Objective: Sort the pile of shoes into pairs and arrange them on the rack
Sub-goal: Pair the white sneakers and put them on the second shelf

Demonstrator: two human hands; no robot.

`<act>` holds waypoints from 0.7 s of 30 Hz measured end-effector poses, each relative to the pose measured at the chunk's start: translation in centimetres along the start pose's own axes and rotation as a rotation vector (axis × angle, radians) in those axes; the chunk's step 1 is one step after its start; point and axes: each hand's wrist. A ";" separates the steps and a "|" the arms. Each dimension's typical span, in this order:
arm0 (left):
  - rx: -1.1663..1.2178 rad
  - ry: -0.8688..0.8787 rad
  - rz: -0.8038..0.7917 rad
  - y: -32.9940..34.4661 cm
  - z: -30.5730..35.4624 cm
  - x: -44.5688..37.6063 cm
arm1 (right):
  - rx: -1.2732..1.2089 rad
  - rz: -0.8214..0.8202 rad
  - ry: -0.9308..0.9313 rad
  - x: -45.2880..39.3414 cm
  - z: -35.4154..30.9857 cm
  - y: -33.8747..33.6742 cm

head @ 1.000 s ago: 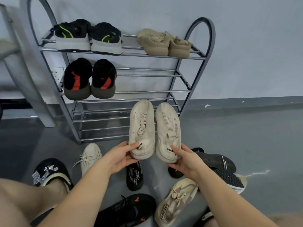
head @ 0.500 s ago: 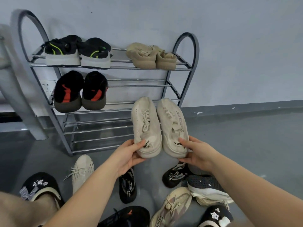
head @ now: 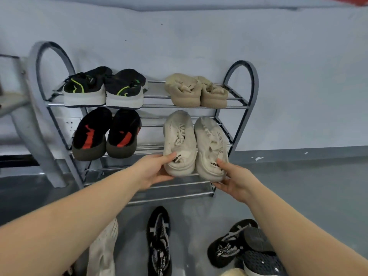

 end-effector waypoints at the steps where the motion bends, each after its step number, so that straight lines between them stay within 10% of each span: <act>1: -0.028 0.008 0.005 -0.5 0.4 -0.5 | -0.014 -0.005 0.008 -0.6 -0.1 0.4; 21: -0.004 0.031 0.208 0.9 1.9 -10.3 | -0.019 0.211 -0.196 -11.3 -2.5 0.6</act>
Point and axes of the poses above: each hand's wrist, its own x-axis away from the middle knuckle, its own y-axis out of the palm, z = x × y, and after that the axes turned 13 degrees about -x, right-handed
